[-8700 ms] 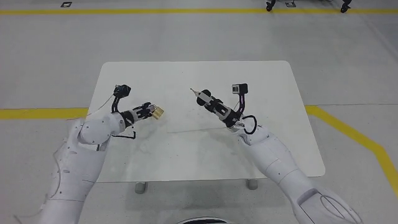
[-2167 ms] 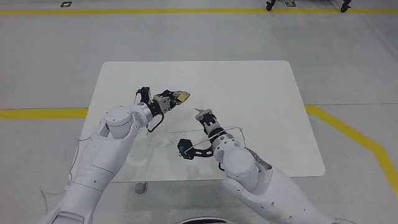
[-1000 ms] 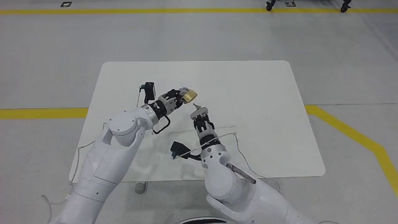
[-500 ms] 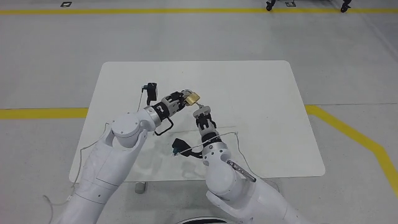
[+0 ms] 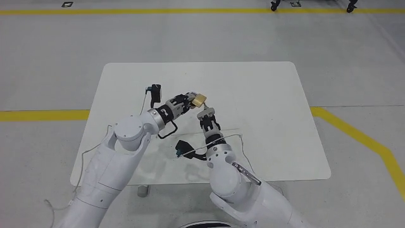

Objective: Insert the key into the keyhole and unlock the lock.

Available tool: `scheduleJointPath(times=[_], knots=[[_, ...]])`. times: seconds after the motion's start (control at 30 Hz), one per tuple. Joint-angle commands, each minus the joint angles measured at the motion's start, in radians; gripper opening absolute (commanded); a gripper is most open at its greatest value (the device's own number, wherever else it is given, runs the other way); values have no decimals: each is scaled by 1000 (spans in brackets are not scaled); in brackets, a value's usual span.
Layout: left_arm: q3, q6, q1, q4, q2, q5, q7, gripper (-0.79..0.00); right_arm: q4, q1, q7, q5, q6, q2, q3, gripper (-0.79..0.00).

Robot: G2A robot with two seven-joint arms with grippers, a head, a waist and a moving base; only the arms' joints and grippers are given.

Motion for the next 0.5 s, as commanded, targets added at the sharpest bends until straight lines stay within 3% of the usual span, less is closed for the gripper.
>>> scheduleJointPath(times=[0.0,0.23,0.47], knots=[[-1,1,1,0,0,0,-1,-785,0,-2,-2,-1,-1,-2,2,-785],[-21,14,-10,32,-1,-64,-53,-785,-33,-21,-47,11,32,-2,21,-785],[-54,55,-52,114,5,-143,-203,-785,-100,-83,-214,29,108,24,99,-785]])
